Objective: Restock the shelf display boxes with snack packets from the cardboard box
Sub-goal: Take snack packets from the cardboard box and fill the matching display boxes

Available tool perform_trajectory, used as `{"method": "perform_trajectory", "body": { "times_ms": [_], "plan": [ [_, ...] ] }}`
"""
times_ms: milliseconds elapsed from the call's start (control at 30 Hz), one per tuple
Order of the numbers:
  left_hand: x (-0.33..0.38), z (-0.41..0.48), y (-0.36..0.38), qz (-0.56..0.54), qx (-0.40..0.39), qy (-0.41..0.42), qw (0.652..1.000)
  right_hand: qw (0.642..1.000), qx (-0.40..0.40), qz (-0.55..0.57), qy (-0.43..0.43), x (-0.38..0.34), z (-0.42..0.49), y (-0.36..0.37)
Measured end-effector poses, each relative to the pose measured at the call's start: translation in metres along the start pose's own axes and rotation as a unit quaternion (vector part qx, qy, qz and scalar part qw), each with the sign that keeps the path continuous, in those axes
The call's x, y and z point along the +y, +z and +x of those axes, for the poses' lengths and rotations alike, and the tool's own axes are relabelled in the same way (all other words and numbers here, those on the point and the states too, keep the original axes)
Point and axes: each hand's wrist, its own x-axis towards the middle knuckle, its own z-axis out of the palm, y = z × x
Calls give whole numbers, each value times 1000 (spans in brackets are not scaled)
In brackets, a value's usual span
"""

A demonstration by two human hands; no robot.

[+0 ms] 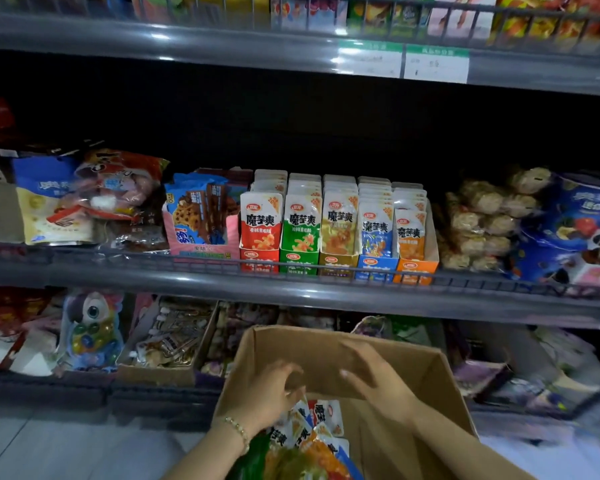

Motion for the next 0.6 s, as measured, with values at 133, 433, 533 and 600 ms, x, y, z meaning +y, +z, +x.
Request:
{"method": "perform_trajectory", "body": {
  "times_ms": [133,433,533,600],
  "plan": [
    [-12,12,31,24,-104,-80,991,990,-65,70,102,44,-9,34],
    [-40,13,71,50,-195,-169,965,905,-116,228,340,90,-24,99],
    [-43,12,78,37,-166,-169,971,923,-80,184,328,92,-35,115],
    [-43,10,82,24,-149,-168,974,926,-55,190,321,92,-43,122]
  ]
}}
